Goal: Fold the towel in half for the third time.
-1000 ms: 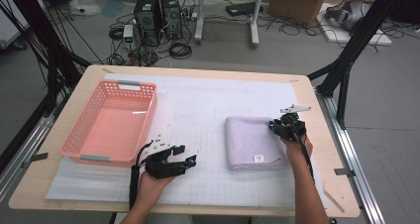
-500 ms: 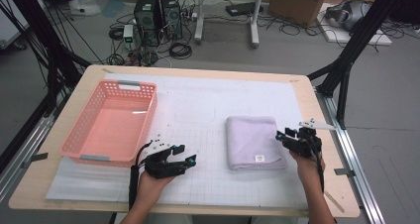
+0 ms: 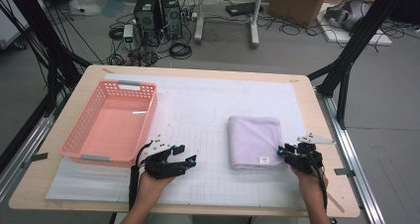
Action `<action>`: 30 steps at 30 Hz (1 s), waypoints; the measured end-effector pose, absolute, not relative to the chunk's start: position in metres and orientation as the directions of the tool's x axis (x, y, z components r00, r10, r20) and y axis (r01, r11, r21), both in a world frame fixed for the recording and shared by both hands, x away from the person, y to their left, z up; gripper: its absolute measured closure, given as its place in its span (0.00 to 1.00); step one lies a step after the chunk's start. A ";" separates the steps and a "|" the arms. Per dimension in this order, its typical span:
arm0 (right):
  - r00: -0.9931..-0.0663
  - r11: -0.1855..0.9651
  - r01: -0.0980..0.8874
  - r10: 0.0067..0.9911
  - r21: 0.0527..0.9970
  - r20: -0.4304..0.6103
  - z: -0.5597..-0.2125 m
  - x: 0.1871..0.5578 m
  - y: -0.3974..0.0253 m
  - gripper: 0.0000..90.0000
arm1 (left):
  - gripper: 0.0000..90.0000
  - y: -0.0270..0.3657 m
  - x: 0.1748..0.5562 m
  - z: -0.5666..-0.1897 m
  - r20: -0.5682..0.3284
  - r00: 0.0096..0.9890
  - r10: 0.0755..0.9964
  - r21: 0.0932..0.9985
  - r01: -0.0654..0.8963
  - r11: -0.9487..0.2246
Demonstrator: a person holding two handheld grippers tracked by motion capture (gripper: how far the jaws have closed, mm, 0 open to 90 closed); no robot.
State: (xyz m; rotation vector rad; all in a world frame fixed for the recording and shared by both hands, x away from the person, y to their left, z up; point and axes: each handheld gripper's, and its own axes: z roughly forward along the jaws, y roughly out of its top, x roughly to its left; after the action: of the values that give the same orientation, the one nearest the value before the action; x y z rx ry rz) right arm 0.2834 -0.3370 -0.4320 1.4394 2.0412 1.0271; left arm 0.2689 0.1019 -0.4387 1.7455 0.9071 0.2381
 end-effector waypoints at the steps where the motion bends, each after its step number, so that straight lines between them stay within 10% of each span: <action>1: -0.370 0.182 0.577 0.927 0.796 0.056 -0.429 0.280 -0.339 0.63 | 0.42 0.102 0.269 -0.438 -0.269 0.686 0.676 0.887 0.451 -0.105; 16: -0.526 0.275 0.487 0.850 0.829 0.027 -0.431 0.241 -0.349 0.71 | 0.39 0.108 0.271 -0.434 -0.285 0.700 0.655 0.900 0.431 -0.068; 30: -0.387 0.123 0.419 0.920 0.900 0.055 -0.417 0.210 -0.393 0.28 | 0.30 0.100 0.267 -0.434 -0.204 0.758 0.619 0.939 0.330 -0.094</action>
State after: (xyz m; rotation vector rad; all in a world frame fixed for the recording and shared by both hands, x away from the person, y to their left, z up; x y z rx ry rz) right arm 0.2097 -0.3925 -0.4166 1.2912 1.8740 1.2252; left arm 0.2673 0.1005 -0.4336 1.6981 0.7577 0.2860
